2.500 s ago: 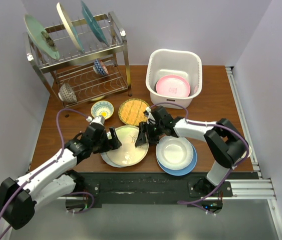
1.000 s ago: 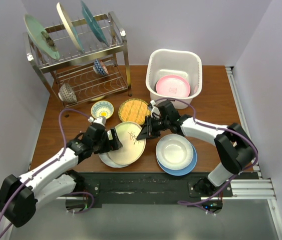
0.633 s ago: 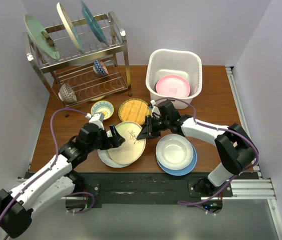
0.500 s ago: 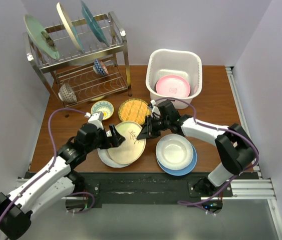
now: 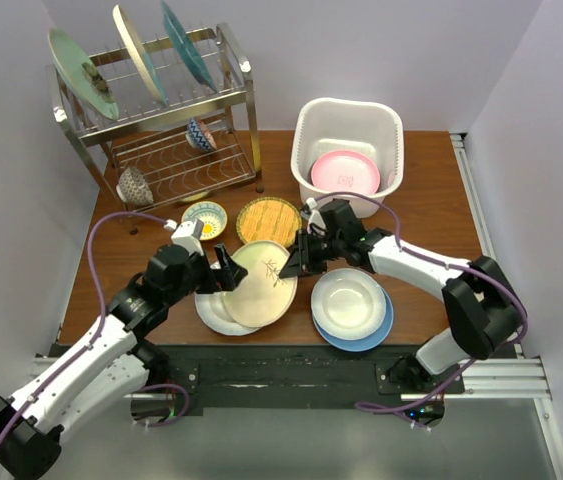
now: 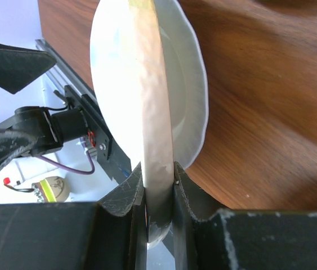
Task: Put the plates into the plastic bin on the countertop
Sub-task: Pick up the plate at the center of the board, then place the plate in the plastic bin.
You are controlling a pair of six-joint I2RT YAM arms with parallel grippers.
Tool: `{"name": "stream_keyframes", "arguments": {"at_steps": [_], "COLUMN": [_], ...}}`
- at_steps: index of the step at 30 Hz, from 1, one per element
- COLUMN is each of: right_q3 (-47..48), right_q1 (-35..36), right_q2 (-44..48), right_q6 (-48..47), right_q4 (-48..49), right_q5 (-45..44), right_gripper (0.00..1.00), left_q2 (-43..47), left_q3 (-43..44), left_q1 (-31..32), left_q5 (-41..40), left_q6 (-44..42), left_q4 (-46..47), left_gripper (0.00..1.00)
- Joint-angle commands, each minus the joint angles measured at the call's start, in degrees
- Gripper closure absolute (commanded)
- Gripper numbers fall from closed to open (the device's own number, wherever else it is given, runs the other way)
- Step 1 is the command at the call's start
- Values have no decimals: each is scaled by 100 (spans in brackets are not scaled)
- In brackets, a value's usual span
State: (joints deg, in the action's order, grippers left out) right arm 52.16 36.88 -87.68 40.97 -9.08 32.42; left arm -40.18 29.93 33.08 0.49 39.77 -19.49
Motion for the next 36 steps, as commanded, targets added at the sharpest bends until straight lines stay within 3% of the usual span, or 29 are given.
{"name": "stream_keyframes", "arguments": {"at_steps": [1,18,36], "right_q3": [382,1024,1622], "right_q1": [-198,-1192,-2238], "right_q2": [374,585,383], "right_q6": [-291,-695,-204], "right_q4": [-199,-849,-323], "right_q5": [150,650,1574], "right_gripper": [100,100,100], "left_q2": [90,-262,-473], "left_q3": [162,4,-163], "left_q1": [6,5,5], "left_q5": [-207,-84,162], "left_q6": [-75,5,13], "left_q4": [-55,24,296], "left_gripper": [0,0,0]}}
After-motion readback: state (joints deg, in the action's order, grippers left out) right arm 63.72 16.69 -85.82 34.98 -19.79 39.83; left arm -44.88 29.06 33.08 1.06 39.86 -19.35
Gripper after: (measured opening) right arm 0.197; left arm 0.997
